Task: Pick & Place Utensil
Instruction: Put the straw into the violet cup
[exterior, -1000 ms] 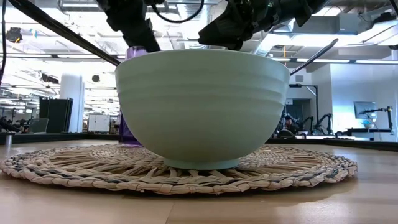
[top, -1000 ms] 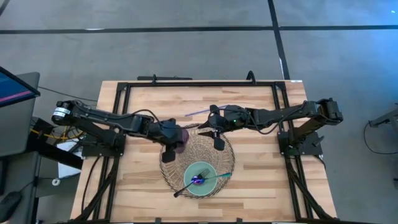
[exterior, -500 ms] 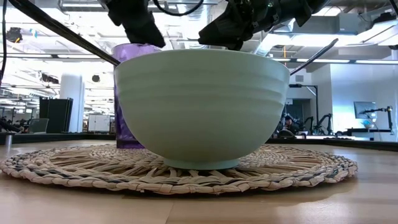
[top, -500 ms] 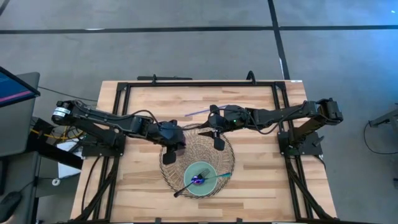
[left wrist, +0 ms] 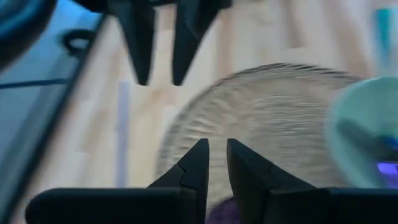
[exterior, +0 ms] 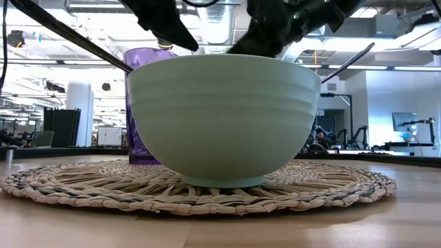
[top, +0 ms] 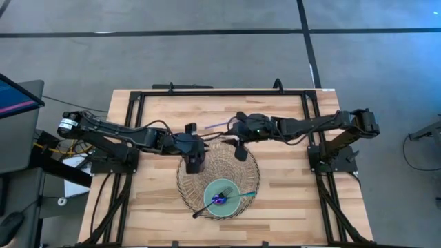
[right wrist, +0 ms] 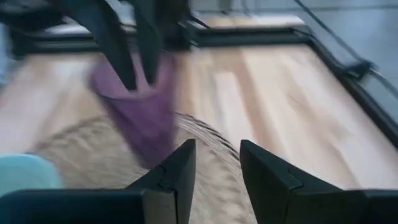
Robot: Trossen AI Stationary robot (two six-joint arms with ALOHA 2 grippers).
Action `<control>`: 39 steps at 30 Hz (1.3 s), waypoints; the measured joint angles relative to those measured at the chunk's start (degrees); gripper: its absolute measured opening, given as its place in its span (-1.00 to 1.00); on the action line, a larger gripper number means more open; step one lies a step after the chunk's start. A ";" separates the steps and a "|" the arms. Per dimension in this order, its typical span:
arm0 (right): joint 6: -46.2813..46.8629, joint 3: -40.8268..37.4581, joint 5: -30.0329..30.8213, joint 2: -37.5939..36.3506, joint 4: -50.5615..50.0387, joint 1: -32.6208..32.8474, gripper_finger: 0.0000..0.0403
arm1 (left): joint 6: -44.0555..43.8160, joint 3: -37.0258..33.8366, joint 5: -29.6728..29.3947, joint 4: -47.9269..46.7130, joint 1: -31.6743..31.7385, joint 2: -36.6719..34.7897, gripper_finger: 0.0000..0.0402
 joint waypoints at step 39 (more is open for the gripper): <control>-5.91 2.40 0.74 17.78 -14.22 -23.11 -0.14 | 2.01 -0.04 -7.50 -5.68 0.15 -19.72 -0.71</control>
